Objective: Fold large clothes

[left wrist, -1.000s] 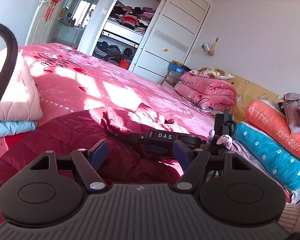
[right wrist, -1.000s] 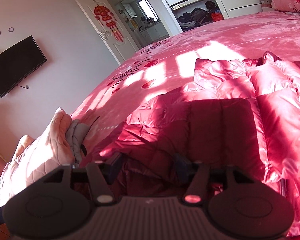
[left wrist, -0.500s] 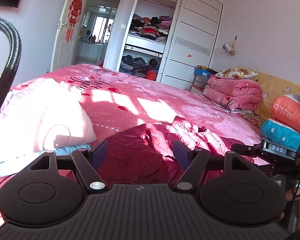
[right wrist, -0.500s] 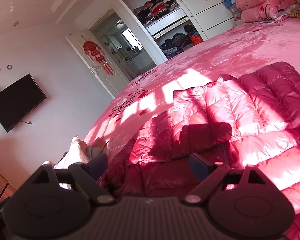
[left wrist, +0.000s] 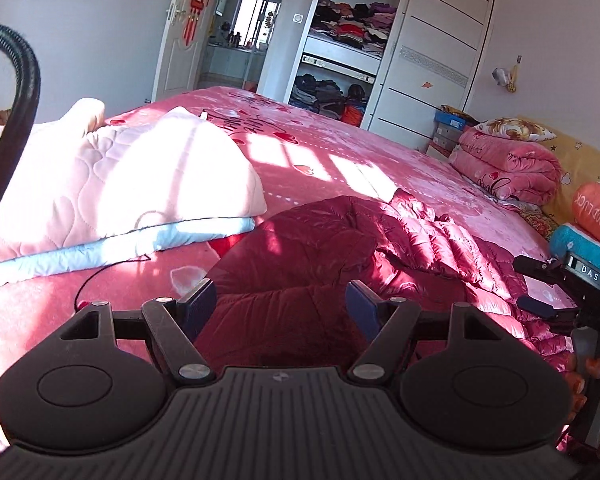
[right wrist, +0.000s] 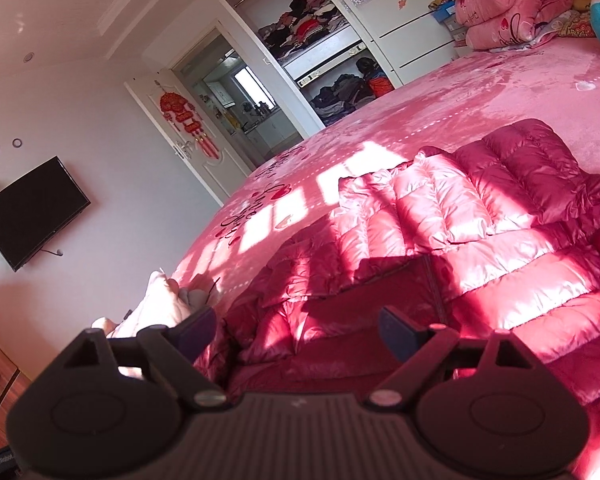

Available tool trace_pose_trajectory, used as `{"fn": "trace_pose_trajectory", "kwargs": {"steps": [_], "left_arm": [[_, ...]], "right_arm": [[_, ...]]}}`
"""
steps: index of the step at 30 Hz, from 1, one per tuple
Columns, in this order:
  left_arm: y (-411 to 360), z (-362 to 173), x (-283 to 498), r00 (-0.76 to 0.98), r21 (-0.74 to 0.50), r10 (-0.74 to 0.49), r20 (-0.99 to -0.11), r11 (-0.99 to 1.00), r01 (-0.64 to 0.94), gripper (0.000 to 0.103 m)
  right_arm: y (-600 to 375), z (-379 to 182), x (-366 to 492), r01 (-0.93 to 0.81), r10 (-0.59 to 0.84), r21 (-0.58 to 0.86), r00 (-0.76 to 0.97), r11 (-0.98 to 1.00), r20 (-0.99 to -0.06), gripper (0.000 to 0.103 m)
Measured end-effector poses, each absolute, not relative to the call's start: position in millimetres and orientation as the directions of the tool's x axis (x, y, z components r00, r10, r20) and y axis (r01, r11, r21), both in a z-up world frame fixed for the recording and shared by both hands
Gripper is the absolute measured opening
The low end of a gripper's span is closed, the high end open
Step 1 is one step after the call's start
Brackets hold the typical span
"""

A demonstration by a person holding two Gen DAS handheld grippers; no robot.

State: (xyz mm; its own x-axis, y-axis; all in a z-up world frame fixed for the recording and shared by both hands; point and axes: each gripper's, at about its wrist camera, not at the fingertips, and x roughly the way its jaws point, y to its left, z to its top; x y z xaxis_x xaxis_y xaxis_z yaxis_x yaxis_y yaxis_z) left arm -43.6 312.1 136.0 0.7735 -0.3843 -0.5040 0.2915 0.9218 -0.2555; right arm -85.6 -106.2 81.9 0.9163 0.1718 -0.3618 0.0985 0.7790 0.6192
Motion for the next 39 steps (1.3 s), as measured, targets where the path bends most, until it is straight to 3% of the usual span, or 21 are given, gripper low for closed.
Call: {"fn": "trace_pose_trajectory", "kwargs": {"steps": [6, 17, 22, 24, 25, 29, 32, 39], "left_arm": [[331, 117, -51, 0.696, -0.356, -0.397, -0.599, 0.91, 0.212, 0.086], [313, 73, -29, 0.576, -0.389, -0.401, -0.712, 0.909, 0.152, 0.077], [311, 54, -22, 0.564, -0.42, -0.405, -0.719, 0.901, 0.112, 0.063], [311, 52, -21, 0.575, -0.421, -0.4, -0.714, 0.901, 0.104, 0.049], [311, 52, -20, 0.578, -0.429, -0.405, -0.708, 0.897, 0.104, 0.038], [320, 53, -15, 0.585, -0.476, -0.432, -0.686, 0.875, 0.087, 0.017], [332, 60, -12, 0.601, -0.525, -0.456, -0.656, 0.848, 0.07, 0.009], [354, 130, 8, 0.711, -0.603, -0.493, -0.502, 0.789, 0.121, 0.006]], "right_arm": [[-83, 79, -96, 0.053, 0.218, 0.597, 0.902, 0.8, -0.373, 0.091], [-78, 71, -99, 0.029, 0.214, 0.535, 0.897, 0.844, -0.387, 0.093], [-94, 60, -98, 0.071, 0.192, 0.558, 0.896, 0.827, -0.4, 0.093], [-102, 55, -98, 0.092, 0.176, 0.56, 0.897, 0.823, -0.405, 0.093], [-106, 53, -98, 0.102, 0.168, 0.564, 0.898, 0.819, -0.407, 0.093], [-128, 43, -98, 0.152, 0.14, 0.606, 0.903, 0.781, -0.407, 0.093], [-143, 38, -99, 0.178, 0.116, 0.631, 0.911, 0.755, -0.397, 0.093], [-174, 33, -97, 0.212, 0.072, 0.684, 0.93, 0.698, -0.361, 0.093]]}}
